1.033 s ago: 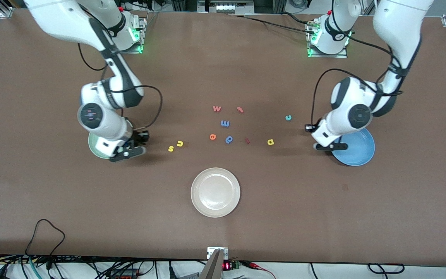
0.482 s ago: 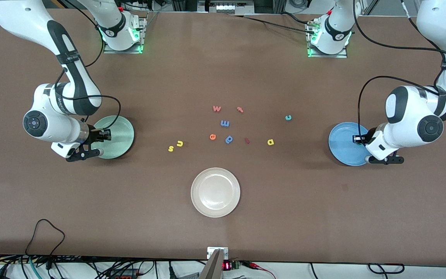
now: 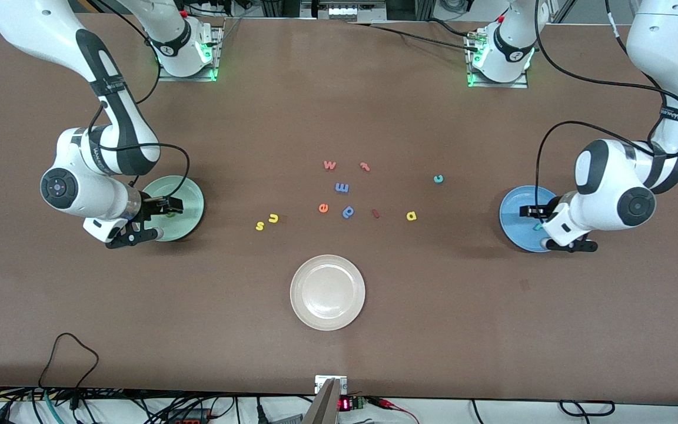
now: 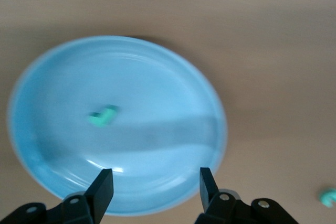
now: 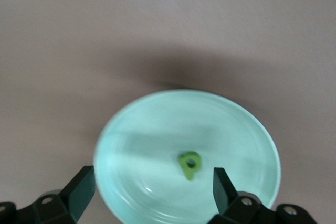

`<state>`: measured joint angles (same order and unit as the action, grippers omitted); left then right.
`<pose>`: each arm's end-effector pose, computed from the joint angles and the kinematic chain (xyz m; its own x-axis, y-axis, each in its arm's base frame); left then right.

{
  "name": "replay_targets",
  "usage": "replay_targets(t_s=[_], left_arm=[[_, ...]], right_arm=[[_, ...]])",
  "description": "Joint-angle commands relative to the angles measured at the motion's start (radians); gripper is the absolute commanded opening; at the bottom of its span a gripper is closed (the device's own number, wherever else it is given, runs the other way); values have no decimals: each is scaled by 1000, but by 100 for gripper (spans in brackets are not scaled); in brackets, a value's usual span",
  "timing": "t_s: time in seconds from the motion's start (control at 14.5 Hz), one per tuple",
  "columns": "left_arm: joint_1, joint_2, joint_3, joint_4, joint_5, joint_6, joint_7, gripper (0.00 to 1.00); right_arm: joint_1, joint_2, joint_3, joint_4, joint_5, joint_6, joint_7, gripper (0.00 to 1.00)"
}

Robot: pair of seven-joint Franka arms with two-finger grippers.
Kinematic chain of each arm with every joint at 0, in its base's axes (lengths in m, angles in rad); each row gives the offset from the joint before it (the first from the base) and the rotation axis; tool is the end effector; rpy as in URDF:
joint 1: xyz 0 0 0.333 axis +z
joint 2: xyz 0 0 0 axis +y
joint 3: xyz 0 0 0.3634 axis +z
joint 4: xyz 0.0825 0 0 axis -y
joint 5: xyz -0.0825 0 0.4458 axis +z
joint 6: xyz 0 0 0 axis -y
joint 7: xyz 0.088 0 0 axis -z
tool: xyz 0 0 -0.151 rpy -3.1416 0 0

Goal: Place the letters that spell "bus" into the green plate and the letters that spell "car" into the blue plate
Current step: 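Move the left gripper to cyan c while the right gripper reaches yellow s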

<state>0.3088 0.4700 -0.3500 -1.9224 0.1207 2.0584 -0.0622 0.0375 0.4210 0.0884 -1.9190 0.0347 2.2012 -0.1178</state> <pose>0.6398 -0.0143 0.1941 0.9534 -0.0469 -0.2981 -0.0327 -0.9981 0.0526 0.6625 0.0853 0.2196 0.9674 0.2175 -0.1297 0.2089 -0.9749 -0.0768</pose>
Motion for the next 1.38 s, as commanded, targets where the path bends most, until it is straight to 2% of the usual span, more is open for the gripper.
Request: replay_targets(t_s=[0.0,0.14,0.34,0.55,0.76,0.96,1.24,1.31], left_arm=[[-5,-27,-113,-7,22,-67,-150,44],[-13,-2,-188,-26,20,-57,-234,43],[-36,22,-230,-47,16,-23,-301,42],[-66,27,-256,-165,16,144,-378,40],[-66,27,-273,-248,16,248,-421,41],[-62,25,-300,-276,16,276,-476,41],[-57,27,-302,-316,16,336,-481,42],[-57,29,-302,-328,16,356,-481,42]], right_arm=[[106,-10,1,69,13,-47,113,99],[150,18,1,122,14,-46,228,85],[214,62,1,172,13,-46,367,70],[255,116,1,187,10,-34,493,70],[298,182,-1,232,1,-18,584,69],[324,220,-3,253,2,-15,616,68],[328,240,-3,259,2,8,627,60],[331,245,-3,258,2,27,627,54]])
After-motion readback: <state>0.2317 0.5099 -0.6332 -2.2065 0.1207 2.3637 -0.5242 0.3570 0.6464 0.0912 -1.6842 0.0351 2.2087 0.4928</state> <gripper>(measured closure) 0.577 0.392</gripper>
